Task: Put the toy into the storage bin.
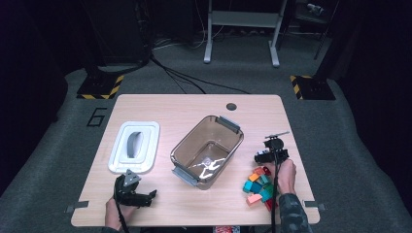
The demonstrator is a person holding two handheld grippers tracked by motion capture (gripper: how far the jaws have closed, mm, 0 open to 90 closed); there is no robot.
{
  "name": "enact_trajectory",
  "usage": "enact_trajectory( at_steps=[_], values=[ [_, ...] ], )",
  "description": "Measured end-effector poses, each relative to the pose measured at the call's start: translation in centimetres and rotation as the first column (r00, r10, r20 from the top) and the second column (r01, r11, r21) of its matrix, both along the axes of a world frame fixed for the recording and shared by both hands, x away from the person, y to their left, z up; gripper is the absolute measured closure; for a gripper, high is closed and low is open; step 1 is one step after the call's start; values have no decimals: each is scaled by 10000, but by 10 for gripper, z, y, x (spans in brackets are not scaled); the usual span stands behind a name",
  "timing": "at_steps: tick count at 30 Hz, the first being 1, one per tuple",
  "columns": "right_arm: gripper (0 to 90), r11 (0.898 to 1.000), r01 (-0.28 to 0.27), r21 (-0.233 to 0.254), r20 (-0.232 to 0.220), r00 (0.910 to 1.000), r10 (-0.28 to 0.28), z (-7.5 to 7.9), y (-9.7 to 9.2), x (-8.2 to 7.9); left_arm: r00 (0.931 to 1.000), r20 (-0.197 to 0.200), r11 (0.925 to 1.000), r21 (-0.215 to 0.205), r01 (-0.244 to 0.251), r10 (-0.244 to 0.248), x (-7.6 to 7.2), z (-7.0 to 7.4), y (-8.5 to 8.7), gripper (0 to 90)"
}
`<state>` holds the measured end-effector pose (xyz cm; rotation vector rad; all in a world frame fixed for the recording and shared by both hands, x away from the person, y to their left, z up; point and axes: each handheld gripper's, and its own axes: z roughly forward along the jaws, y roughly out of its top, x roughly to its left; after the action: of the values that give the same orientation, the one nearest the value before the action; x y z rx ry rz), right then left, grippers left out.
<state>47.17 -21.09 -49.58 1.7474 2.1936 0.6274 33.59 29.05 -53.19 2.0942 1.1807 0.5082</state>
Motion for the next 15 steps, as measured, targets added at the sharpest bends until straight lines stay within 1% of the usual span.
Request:
enact_trajectory(
  at_steps=[1, 2, 6, 8, 9, 11, 12, 13, 15],
  values=[
    [234, 9998, 161, 78, -146, 9998, -160, 0, 1, -1, 10000, -46, 10000, -6, 32, -32, 0, 0, 0, 0],
    [237, 9999, 104, -4, -59, 9999, -104, -1, 1, 0, 10000, -27, 10000, -3, 22, -22, 0, 0, 0, 0],
    [240, 10000, 52, 33, -74, 10000, -52, -3, 0, 1, 10000, -41, 10000, -5, 26, -26, 0, 0, 0, 0],
    [241, 9996, 257, 137, -358, 9990, -252, -2, 1, 0, 10000, -37, 10000, -7, 20, -20, 0, 0, 0, 1],
    [241, 10000, -47, 31, -101, 9999, 47, -3, -1, 1, 10000, -36, 10000, -8, 21, -21, 0, 0, 0, 1],
    [241, 10000, -66, 9, -87, 9999, 66, -3, -1, 2, 10000, -37, 10000, -12, 18, -18, 0, 0, 0, 1],
    [241, 10000, -25, 29, -171, 9999, 25, -3, 0, 1, 9999, -108, 10000, 4, 61, -61, 0, 1, 1, 1],
    [241, 10000, 22, 41, -228, 9997, -21, -2, 0, 1, 9999, -97, 10000, 3, 55, -55, 0, 1, 1, 1],
    [243, 10000, -15, -20, -124, 9999, 15, -3, 1, 1, 9999, -107, 10000, 5, 59, -59, 0, 1, 1, 1]
  ],
)
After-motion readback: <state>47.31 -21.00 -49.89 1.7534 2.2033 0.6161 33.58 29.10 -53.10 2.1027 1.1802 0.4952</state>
